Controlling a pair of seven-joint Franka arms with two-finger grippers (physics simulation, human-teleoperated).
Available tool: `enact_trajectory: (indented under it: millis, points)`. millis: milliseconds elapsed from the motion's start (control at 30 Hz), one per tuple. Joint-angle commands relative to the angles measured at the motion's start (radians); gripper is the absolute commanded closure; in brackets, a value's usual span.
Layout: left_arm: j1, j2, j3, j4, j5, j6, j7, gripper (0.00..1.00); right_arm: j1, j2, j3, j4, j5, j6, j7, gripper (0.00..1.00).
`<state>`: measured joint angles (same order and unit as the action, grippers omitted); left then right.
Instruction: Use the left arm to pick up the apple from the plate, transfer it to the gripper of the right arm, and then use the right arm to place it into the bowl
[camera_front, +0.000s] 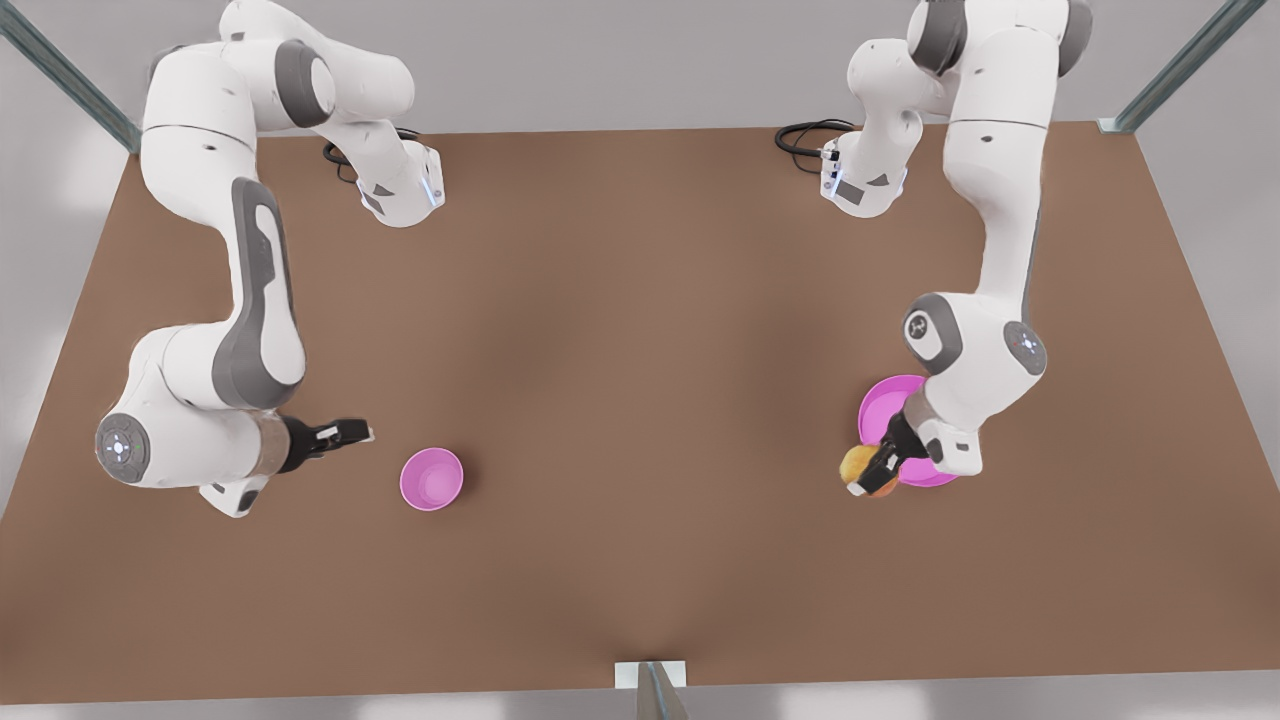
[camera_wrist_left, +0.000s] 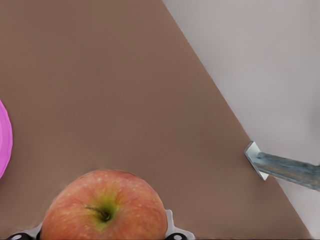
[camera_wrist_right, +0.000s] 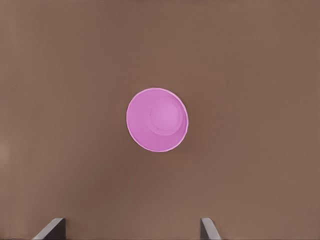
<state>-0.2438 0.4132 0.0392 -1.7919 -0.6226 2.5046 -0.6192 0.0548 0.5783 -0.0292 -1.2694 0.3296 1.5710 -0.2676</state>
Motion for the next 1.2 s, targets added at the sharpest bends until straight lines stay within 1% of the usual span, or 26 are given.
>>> enact_trajectory:
  millis: [0, 33, 67, 100, 133, 167, 200, 233, 267, 333, 433, 467, 533, 567, 600, 667, 733, 833, 1000, 1067, 1100, 1167]
  points:
    - [0.000, 0.033, -0.038, 0.078, -0.330, -0.049, 0.007, 0.08, -0.001, 0.086, 0.003, 0.065, 0.327, 0.004, -0.682, 0.00]
    - [0.000, 0.070, -0.047, 0.144, -0.419, -0.056, 0.007, 0.08, -0.016, 0.138, 0.052, 0.096, 0.374, 0.020, -0.762, 0.00]
    - [-0.002, 0.110, -0.081, 0.206, -0.505, -0.058, 0.007, 0.08, -0.050, 0.161, 0.118, 0.099, 0.407, 0.084, -0.852, 0.00]
    - [-0.002, 0.128, -0.108, 0.241, -0.555, -0.058, 0.009, 0.08, -0.058, 0.184, 0.153, 0.096, 0.450, 0.138, -0.941, 0.00]
    - [-0.002, 0.131, -0.140, 0.246, -0.563, -0.056, 0.013, 0.08, -0.061, 0.195, 0.175, 0.087, 0.485, 0.190, -1.024, 0.00]
    - [-0.008, 0.134, -0.182, 0.249, -0.563, -0.044, 0.055, 0.08, -0.059, 0.202, 0.210, 0.076, 0.509, 0.253, -1.111, 0.00]
    - [-0.019, 0.142, -0.200, 0.249, -0.603, -0.021, 0.119, 0.08, -0.061, 0.221, 0.250, 0.077, 0.516, 0.314, -1.214, 0.00]
    - [-0.064, 0.157, -0.211, 0.246, -0.713, 0.058, 0.225, 0.08, -0.061, 0.250, 0.262, 0.087, 0.546, 0.345, -1.326, 0.00]
    - [-0.104, 0.159, -0.211, 0.246, -0.726, 0.137, 0.231, 0.08, -0.062, 0.267, 0.287, 0.093, 0.552, 0.371, -1.375, 0.00]
    - [-0.108, 0.171, -0.217, 0.259, -0.830, 0.143, 0.239, 0.08, -0.070, 0.293, 0.337, 0.091, 0.589, 0.446, -1.502, 0.00]
    - [-0.111, 0.239, -0.246, 0.338, -0.844, 0.148, 0.248, 0.08, -0.073, 0.299, 0.367, 0.090, 0.635, 0.465, -1.632, 0.00]
    - [-0.127, 0.253, -0.249, 0.355, -0.867, 0.152, 0.300, 0.08, -0.073, 0.308, 0.396, 0.094, 0.638, 0.480, -1.647, 0.00]
    - [-0.160, 0.253, -0.251, 0.352, -1.161, 0.152, 0.608, 0.08, -0.073, 0.322, 0.423, 0.096, 0.667, 0.503, -1.690, 0.00]
    - [-0.178, 0.253, -0.251, 0.350, -1.214, 0.154, 0.670, 0.07, -0.073, 0.327, 0.443, 0.094, 0.669, 0.543, -1.691, 0.00]
    - [-0.193, 0.253, -0.251, 0.350, -1.212, 0.154, 0.671, 0.07, -0.073, 0.336, 0.466, 0.096, 0.669, 0.567, -1.691, 0.00]
    - [-0.201, 0.266, -0.251, 0.352, -1.214, 0.154, 0.846, 0.07, -0.073, 0.347, 0.517, 0.096, 0.671, 0.647, -1.702, 0.00]
    - [-0.204, 0.277, -0.251, 0.352, -1.214, 0.152, 0.975, 0.07, -0.073, 0.350, 0.545, 0.096, 0.683, 0.669, -1.702, 0.00]
    - [-0.206, 0.308, -0.251, 0.373, -1.217, 0.143, 1.134, 0.07, -0.075, 0.350, 0.555, 0.097, 0.700, 0.672, -1.701, 0.00]
    - [-0.215, 0.308, -0.252, 0.381, -1.289, 0.148, 1.141, 0.07, -0.075, 0.350, 0.604, 0.079, 0.718, 0.724, -1.685, 0.00]
    - [-0.223, 0.306, -0.252, 0.381, -1.444, 0.151, 1.129, 0.07, -0.076, 0.345, 0.614, 0.061, 0.743, 0.724, -1.673, 0.00]
    - [-0.223, 0.306, -0.252, 0.381, -1.464, 0.151, 1.101, 0.07, -0.076, 0.342, 0.615, 0.053, 0.749, 0.724, -1.671, 0.00]
    - [-0.223, 0.306, -0.252, 0.381, -1.456, 0.151, 1.099, 0.07, -0.095, 0.327, 0.647, 0.018, 0.758, 0.724, -1.670, 0.00]
